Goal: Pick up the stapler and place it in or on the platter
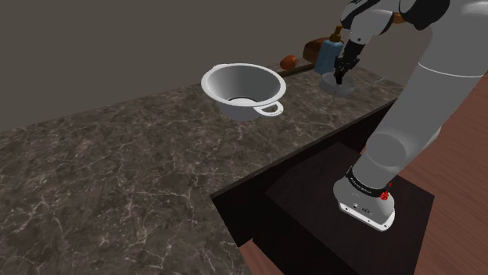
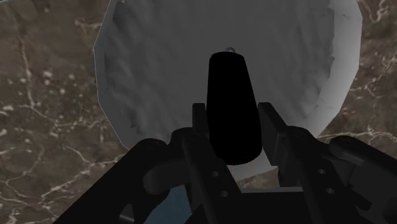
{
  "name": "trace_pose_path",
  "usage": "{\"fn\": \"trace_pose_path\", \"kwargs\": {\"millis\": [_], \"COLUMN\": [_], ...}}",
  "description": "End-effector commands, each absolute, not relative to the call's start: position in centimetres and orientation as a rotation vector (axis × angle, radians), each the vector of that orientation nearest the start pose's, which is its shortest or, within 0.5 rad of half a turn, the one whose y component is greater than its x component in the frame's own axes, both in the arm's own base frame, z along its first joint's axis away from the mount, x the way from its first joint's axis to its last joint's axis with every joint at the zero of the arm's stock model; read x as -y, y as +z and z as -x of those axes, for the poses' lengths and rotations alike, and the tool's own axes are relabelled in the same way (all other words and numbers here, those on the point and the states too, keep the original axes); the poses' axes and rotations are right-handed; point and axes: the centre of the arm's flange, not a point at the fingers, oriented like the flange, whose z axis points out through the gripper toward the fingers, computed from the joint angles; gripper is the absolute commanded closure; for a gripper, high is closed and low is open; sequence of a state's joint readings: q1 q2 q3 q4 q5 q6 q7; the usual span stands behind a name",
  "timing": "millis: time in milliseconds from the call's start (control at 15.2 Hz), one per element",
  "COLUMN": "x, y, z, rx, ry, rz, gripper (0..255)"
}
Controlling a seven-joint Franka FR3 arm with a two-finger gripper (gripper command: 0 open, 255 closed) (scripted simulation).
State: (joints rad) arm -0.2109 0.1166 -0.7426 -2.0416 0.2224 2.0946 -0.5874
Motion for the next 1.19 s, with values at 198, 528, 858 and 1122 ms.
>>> {"fn": "trace_pose_path", "kwargs": {"millis": [198,528,858,1122], "x": [45.0,45.2,45.4,45.4], "y": [39.8,42.4,44.8,44.8], "z": [-34.1,-33.9,-33.7,-33.7], "rx": [-0.720,-0.720,-0.720,-0.720], "ry": [-0.088,-0.088,-0.088,-0.088], "rz": [2.954,2.954,2.954,2.954], "gripper": [0,0,0,0]}}
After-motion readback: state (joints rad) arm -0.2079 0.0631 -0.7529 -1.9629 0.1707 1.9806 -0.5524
